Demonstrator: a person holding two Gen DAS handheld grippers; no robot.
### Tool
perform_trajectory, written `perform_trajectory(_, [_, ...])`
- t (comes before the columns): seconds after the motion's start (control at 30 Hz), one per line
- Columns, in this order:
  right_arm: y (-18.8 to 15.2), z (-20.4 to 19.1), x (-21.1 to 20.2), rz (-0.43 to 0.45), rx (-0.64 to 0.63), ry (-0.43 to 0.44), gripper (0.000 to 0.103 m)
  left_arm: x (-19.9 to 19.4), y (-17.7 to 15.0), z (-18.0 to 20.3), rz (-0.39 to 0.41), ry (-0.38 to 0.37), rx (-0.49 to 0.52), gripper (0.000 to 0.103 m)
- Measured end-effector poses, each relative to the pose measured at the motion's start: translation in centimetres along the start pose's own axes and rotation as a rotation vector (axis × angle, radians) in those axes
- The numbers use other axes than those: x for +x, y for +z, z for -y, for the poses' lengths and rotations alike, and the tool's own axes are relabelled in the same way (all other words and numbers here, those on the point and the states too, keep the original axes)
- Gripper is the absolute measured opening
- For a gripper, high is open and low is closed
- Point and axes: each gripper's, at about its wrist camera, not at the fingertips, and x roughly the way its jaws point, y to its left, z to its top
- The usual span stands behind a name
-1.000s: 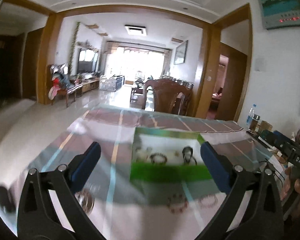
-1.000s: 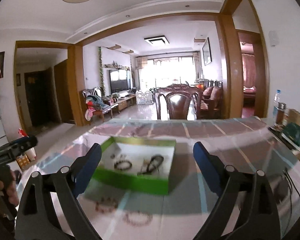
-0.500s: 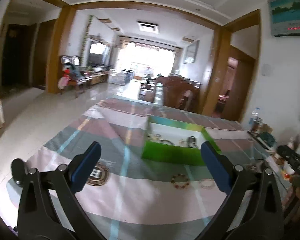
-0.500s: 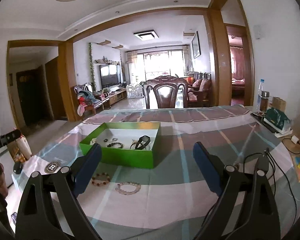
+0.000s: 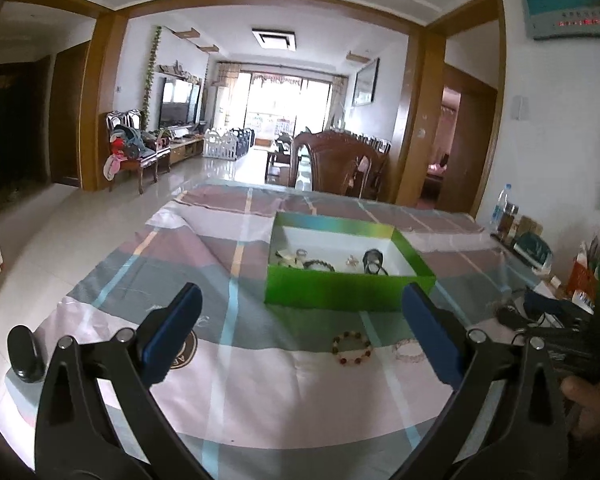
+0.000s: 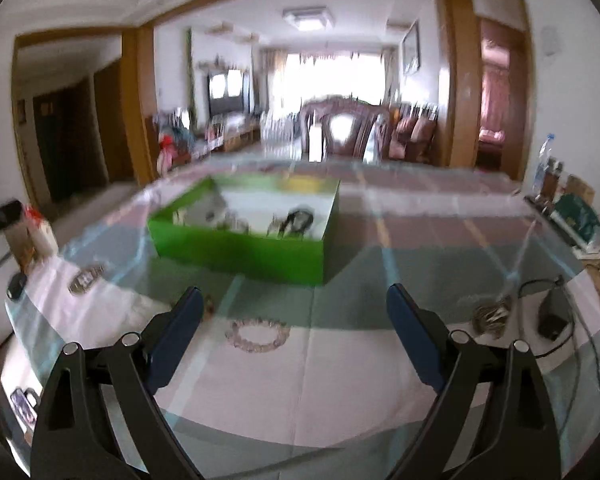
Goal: Organize jewelry
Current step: 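Withdraw both open grippers back over the bead bracelets, then grasp the red-and-cream bead bracelet with the left gripper while the right grasps the pale pink bracelet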
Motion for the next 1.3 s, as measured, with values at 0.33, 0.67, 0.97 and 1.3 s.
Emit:
perform_trajectory(0.33, [-1.8, -1.9, 11.3, -0.318, -0.052, 0.006, 0.046, 3.8, -1.6, -0.5, -0.092, 0.002, 0.002, 0.099])
perform_trajectory(0.67, [-2.4, -2.6, 12.2, -0.327, -0.051, 0.044, 0.029, 6.6, -2.2, -1.1, -0.154, 0.007, 0.001, 0.099])
perform_trajectory(0.97, [-2.4, -2.0, 10.9, -0.259, -0.011, 0.089, 0.007, 11.7, -3.4, 1.1, -0.295, 0.023, 0.123, 0.099])
perform_trajectory(1.3, [-1.5, 0.4, 4.6, -0.134, 0.055, 0.138, 0.008, 18.8, -5.4, 4.2, -0.467, -0.021, 0.195, 0.077])
